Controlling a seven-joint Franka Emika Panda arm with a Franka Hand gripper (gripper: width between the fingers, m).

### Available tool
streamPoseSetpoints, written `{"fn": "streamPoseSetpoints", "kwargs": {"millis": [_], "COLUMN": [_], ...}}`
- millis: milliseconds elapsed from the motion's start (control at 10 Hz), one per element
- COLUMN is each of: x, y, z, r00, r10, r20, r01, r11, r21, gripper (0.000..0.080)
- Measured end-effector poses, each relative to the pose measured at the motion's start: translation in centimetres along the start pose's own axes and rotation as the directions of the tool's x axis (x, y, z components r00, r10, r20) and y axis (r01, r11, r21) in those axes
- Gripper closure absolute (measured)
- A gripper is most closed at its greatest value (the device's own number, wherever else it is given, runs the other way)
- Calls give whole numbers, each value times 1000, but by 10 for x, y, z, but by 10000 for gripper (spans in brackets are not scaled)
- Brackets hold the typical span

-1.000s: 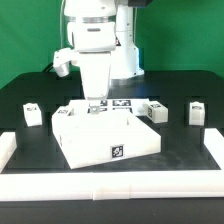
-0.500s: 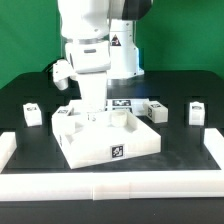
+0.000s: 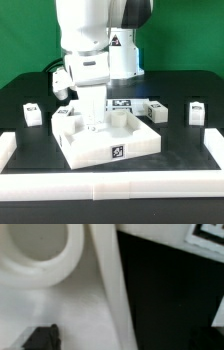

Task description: Assemble one leg

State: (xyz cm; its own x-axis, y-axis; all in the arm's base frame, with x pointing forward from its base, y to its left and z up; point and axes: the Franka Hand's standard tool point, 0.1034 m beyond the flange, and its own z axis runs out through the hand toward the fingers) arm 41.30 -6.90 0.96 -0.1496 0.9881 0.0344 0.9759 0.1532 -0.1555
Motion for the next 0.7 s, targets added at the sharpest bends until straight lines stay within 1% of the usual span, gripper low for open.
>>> {"fn": "streamPoseSetpoints", "kwargs": {"millis": [200, 300, 400, 500, 600, 700], "x": [0, 0, 0, 0, 0, 0], "y": [0, 0, 0, 0, -1, 0], "z": [-2, -1, -1, -1, 0, -1], "r00": [1000, 1000, 1000, 1000, 1000, 1000], "r10": [15, 16, 16, 16, 16, 17], "r20": [2, 1, 1, 1, 1, 1], "r01": [-15, -16, -16, -16, -16, -17], "r11": [1000, 1000, 1000, 1000, 1000, 1000], "r21": [-5, -2, -2, -2, -1, -5], "gripper": [150, 259, 395, 395, 579, 712]}}
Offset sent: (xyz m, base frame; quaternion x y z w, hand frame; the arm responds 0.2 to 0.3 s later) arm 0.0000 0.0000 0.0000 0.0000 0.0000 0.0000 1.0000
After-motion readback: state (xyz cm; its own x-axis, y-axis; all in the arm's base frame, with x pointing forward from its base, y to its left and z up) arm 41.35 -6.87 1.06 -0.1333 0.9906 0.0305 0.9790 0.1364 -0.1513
